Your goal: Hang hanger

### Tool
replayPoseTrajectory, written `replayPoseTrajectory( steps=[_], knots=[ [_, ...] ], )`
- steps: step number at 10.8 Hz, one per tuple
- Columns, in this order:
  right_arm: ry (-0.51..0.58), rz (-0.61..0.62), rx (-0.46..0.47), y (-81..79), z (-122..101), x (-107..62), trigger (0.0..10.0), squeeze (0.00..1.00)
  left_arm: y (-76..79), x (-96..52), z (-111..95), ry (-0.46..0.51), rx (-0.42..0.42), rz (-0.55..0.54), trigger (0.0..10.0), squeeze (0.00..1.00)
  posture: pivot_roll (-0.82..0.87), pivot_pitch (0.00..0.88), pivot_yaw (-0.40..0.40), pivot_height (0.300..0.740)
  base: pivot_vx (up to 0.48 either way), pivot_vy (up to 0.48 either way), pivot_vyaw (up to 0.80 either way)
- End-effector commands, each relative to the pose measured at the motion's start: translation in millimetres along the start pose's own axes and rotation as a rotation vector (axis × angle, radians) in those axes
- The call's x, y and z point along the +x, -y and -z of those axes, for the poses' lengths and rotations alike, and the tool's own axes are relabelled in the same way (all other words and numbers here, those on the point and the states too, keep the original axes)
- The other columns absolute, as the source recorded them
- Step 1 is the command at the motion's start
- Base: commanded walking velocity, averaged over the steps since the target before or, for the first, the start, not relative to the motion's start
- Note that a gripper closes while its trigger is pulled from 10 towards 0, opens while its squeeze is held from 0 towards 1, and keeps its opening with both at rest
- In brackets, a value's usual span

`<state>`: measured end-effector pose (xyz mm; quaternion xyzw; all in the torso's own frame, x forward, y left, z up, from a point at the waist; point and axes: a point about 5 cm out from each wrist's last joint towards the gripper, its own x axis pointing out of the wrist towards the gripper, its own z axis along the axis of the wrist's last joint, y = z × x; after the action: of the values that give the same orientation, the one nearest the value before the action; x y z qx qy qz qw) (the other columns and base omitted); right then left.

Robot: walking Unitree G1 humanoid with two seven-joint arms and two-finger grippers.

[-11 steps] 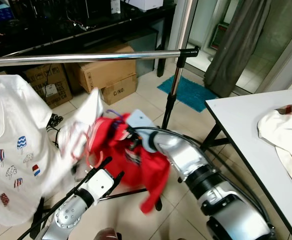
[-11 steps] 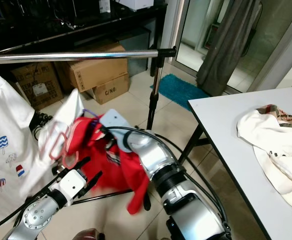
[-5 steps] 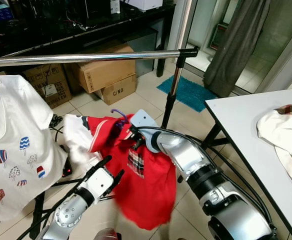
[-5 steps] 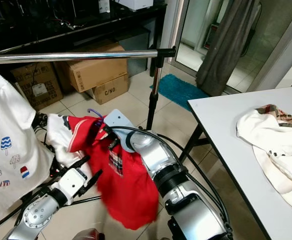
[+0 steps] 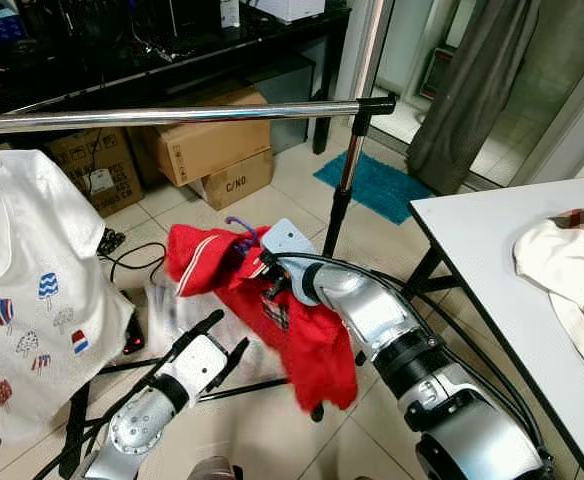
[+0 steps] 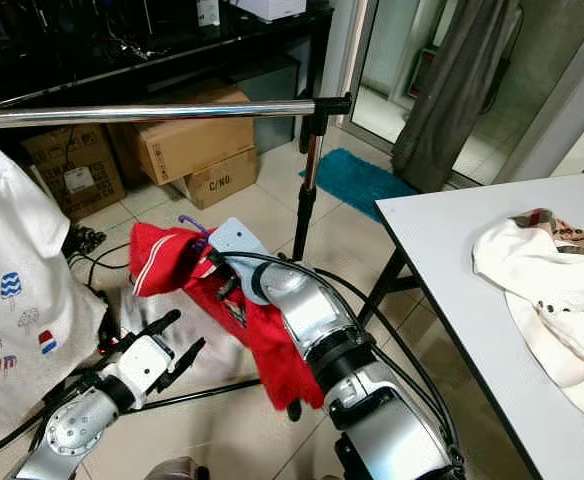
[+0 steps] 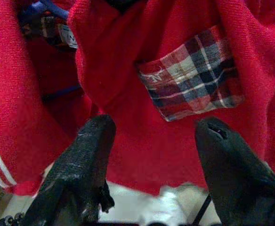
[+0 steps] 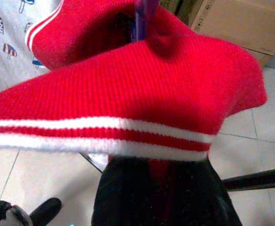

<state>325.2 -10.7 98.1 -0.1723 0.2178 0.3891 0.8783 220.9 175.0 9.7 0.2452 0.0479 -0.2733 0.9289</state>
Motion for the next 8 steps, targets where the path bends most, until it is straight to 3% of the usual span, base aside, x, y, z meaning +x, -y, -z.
replayPoseTrajectory(
  steps=[1, 3, 6, 8],
  knots=[
    [0.087, 0.029, -0.006, 6.7, -21, -5.3, 10.0, 0.00, 0.9, 0.9, -2, 0.005, 0.003, 0.010, 10.0, 0.00, 0.16, 0.000, -0.041, 0.736, 0.000, 0.000, 0.00],
    [0.116, 0.073, 0.036, 13.7, -30, -7.9, 10.0, 0.00, 0.7, 1.7, -3, 0.008, 0.003, 0.009, 10.0, 0.00, 0.16, 0.000, -0.040, 0.736, 0.000, 0.000, 0.00],
    [0.232, 0.235, 0.178, 43.7, -77, -17.6, 10.0, 0.00, -4.1, 5.2, -7, 0.021, 0.017, 0.004, 10.0, 0.00, 0.16, 0.000, -0.043, 0.736, 0.000, 0.000, 0.00],
    [0.253, 0.266, 0.184, 49.9, -87, -19.0, 10.0, 0.00, -8.2, 7.2, -12, 0.042, 0.034, -0.002, 10.0, 0.00, 0.17, 0.000, -0.048, 0.736, 0.000, 0.000, 0.00]
  ],
)
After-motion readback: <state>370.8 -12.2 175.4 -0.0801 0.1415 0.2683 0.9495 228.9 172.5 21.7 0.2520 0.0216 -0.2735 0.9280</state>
